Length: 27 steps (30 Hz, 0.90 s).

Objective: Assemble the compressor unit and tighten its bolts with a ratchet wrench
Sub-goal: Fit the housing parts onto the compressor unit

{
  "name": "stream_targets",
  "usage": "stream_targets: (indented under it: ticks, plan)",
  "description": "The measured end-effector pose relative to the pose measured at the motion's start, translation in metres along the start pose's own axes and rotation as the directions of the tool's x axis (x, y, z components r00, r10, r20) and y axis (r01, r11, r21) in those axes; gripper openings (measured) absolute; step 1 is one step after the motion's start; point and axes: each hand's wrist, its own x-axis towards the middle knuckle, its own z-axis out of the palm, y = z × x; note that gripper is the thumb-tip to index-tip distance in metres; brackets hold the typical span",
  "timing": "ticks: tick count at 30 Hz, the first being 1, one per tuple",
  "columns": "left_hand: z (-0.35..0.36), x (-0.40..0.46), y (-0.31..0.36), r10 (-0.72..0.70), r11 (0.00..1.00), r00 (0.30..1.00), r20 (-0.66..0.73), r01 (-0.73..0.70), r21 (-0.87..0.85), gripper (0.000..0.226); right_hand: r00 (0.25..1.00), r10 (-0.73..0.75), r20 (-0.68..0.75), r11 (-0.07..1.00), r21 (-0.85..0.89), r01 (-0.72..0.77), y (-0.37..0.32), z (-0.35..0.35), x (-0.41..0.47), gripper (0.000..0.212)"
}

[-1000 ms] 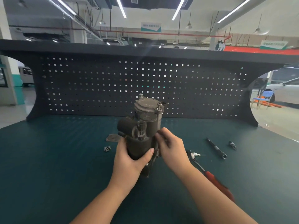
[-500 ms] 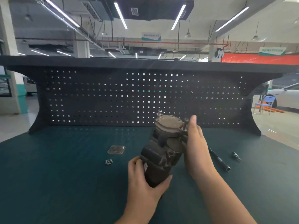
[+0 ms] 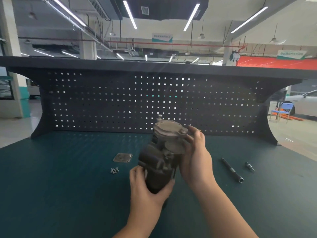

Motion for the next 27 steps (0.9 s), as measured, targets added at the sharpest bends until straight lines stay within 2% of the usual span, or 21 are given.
stream_targets:
  ticks: [2,4,7,12,18,27]
  plan:
    - [-0.01,0.009,-0.003,-0.03,0.998,0.998,-0.046,0.027,-0.056,0.045,0.997,0.031,0.074,0.997,0.063,-0.036,0.008,0.004,0.001,0.022]
    - [-0.021,0.018,-0.007,-0.045,0.995,0.998,-0.033,0.042,-0.089,0.044,0.994,0.022,0.103,0.993,-0.12,-0.01,0.017,0.003,-0.003,0.024]
    - [-0.029,0.024,-0.013,-0.046,0.991,0.999,0.021,0.048,-0.123,0.046,0.988,0.023,0.155,0.897,-0.439,0.048,0.03,-0.004,-0.006,0.022]
    - [-0.027,0.029,-0.011,-0.04,0.982,0.997,0.061,0.05,-0.182,0.048,0.968,-0.008,0.25,0.772,-0.614,0.165,0.036,-0.017,-0.009,0.01]
    - [-0.032,0.034,-0.014,-0.043,0.986,0.994,0.099,0.059,-0.159,0.047,0.977,-0.022,0.212,0.694,-0.7,0.167,0.041,-0.016,-0.007,0.017]
    - [-0.033,0.034,-0.017,-0.036,0.987,0.995,0.095,0.05,-0.153,0.042,0.983,-0.085,0.163,0.718,-0.674,0.174,0.041,-0.01,-0.01,0.025]
